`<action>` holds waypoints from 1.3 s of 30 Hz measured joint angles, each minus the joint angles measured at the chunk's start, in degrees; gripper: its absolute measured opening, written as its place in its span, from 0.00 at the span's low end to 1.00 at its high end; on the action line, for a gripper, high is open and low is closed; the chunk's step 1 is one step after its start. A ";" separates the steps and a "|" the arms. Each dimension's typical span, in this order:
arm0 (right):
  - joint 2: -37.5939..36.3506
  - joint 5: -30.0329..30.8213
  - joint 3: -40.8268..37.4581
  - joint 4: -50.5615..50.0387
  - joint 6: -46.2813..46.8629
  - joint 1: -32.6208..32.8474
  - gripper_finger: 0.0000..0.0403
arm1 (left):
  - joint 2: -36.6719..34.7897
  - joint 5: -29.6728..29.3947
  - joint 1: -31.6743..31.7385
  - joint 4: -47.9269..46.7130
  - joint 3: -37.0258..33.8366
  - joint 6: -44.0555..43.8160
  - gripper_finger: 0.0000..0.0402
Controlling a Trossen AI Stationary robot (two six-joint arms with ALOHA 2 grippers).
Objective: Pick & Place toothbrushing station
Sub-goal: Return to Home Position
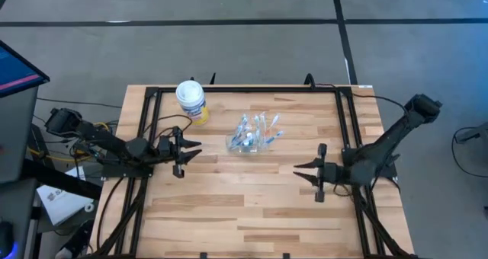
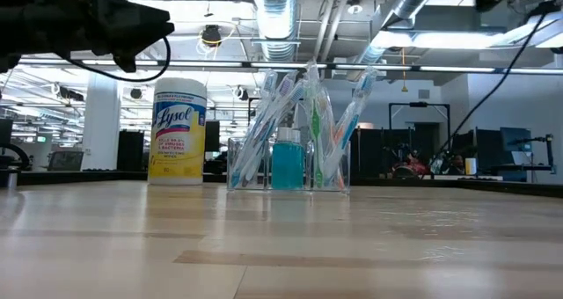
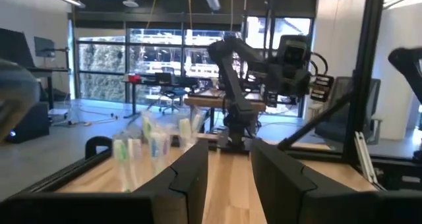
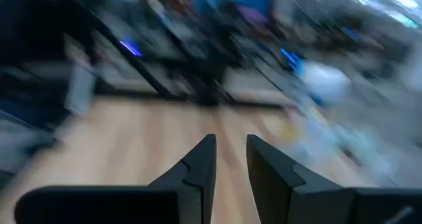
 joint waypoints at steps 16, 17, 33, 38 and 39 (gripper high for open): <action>-20.36 -22.27 -17.87 21.44 -10.22 -19.00 0.19 | -20.47 0.04 0.29 -37.40 5.81 -6.57 0.28; -22.90 -22.65 -17.85 19.08 -10.17 -19.58 0.19 | -21.25 0.19 0.23 -38.21 6.06 -6.61 0.28; -54.97 -22.00 -17.09 -20.78 -0.84 -21.77 0.19 | -27.21 -0.03 0.97 -46.69 6.10 -5.17 0.28; -55.27 -20.31 -17.61 -23.86 -0.61 -22.71 0.19 | -31.42 0.42 1.05 -48.16 6.12 -3.98 0.28; -55.25 -20.34 -17.36 -23.49 0.02 -22.97 0.19 | -32.62 0.53 1.05 -48.87 6.12 -3.95 0.28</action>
